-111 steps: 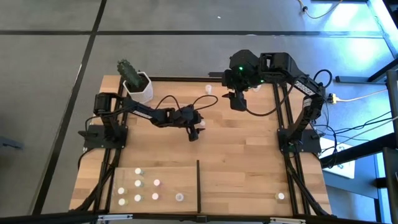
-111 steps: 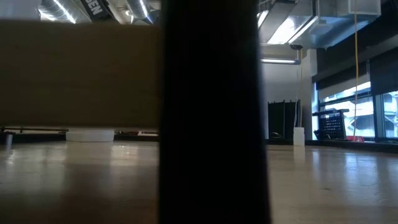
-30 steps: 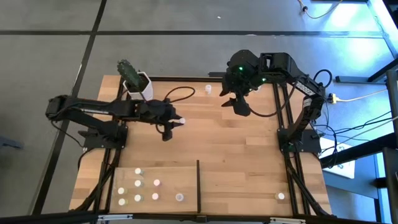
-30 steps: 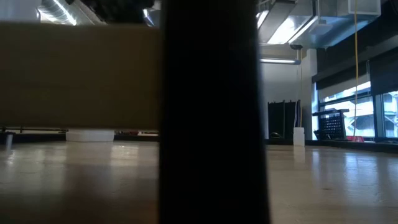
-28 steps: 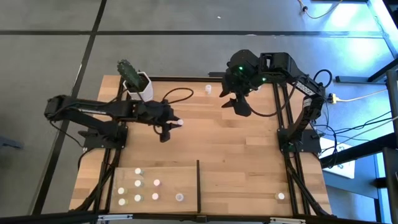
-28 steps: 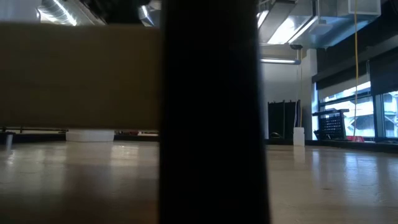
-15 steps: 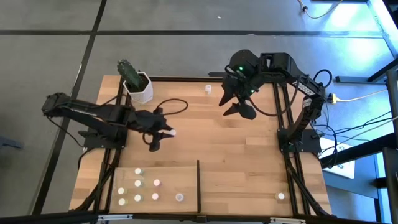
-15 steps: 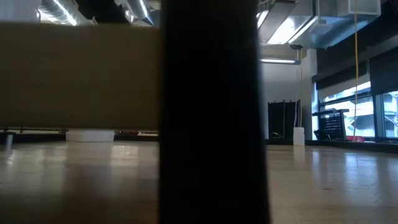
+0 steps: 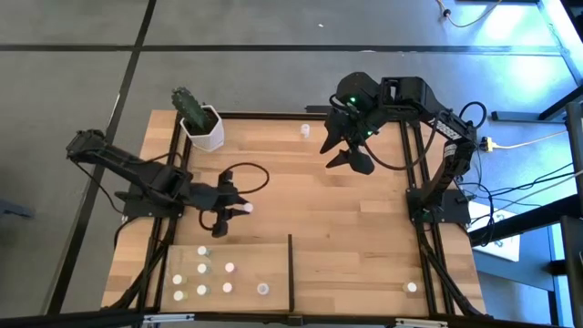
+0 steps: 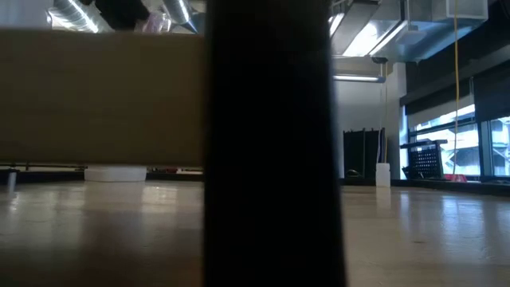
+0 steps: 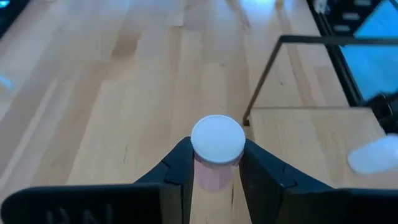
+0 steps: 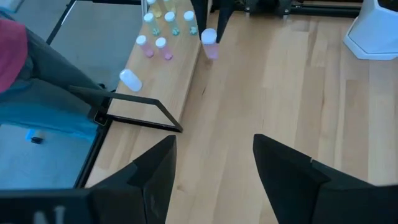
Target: Pick and place medicine bottles onto shelf by color
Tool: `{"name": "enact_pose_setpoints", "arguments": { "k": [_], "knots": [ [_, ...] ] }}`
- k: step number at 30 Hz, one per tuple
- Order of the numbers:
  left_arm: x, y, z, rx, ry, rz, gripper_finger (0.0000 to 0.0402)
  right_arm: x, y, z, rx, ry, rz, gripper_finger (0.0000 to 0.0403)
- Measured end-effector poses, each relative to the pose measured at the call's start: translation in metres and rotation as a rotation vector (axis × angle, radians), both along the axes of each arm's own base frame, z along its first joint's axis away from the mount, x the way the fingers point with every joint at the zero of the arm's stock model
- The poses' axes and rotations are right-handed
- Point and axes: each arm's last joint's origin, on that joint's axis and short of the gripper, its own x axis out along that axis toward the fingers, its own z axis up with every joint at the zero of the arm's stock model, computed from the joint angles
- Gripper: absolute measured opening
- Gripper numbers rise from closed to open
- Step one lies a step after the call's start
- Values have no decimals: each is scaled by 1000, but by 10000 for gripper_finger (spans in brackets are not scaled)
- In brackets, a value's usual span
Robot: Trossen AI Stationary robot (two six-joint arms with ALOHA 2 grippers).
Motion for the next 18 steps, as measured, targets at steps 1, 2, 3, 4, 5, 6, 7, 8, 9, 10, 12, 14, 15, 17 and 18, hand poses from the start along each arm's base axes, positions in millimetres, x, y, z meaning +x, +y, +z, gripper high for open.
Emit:
{"name": "enact_pose_setpoints", "arguments": {
  "k": [1, 2, 3, 4, 5, 6, 7, 8, 9, 10, 12, 14, 15, 17, 18],
  "knots": [
    [-1, -2, 0, -12, -5, 24, 93, 0, 0, 0, 0, 0, 0, 216],
    [-2, -4, 0, -30, -10, 49, 93, 0, 0, 0, 0, 0, 0, 216],
    [-3, -6, 0, -57, -14, 75, 93, 0, 0, 0, 0, 0, 0, 216],
    [-3, -8, 0, -88, -18, 102, 93, 0, 0, 0, 0, -1, 0, 216],
    [-4, -10, 0, -119, -22, 125, 93, 0, 0, 0, -1, -1, 1, 216],
    [-5, -13, 0, -143, -25, 137, 93, 0, 0, 0, -1, -2, 1, 216],
    [-7, -16, 0, -160, -29, 147, 93, 0, 0, 0, -1, -2, 1, 216],
    [-8, -19, 1, -171, -35, 155, 93, 0, 0, 0, -2, -2, 1, 216],
    [-10, -22, 1, -173, -43, 164, 93, 0, 0, 0, -2, -2, 1, 216],
    [-11, -25, 1, -173, -50, 174, 93, 0, 0, 0, -2, -3, 1, 216],
    [-15, -31, -1, -162, -56, 191, 93, 0, 0, 0, -2, -3, 1, 216],
    [-20, -37, -2, -153, -62, 211, 93, 0, 0, 0, -2, -4, 1, 216],
    [-23, -40, -2, -156, -74, 225, 93, 0, 0, 0, -2, -4, 1, 216],
    [-27, -45, -2, -147, -100, 238, 93, 0, 0, 0, -3, -7, 1, 216],
    [-30, -48, -2, -136, -112, 236, 93, 0, 0, 0, -3, -7, 1, 216]
  ]
}}
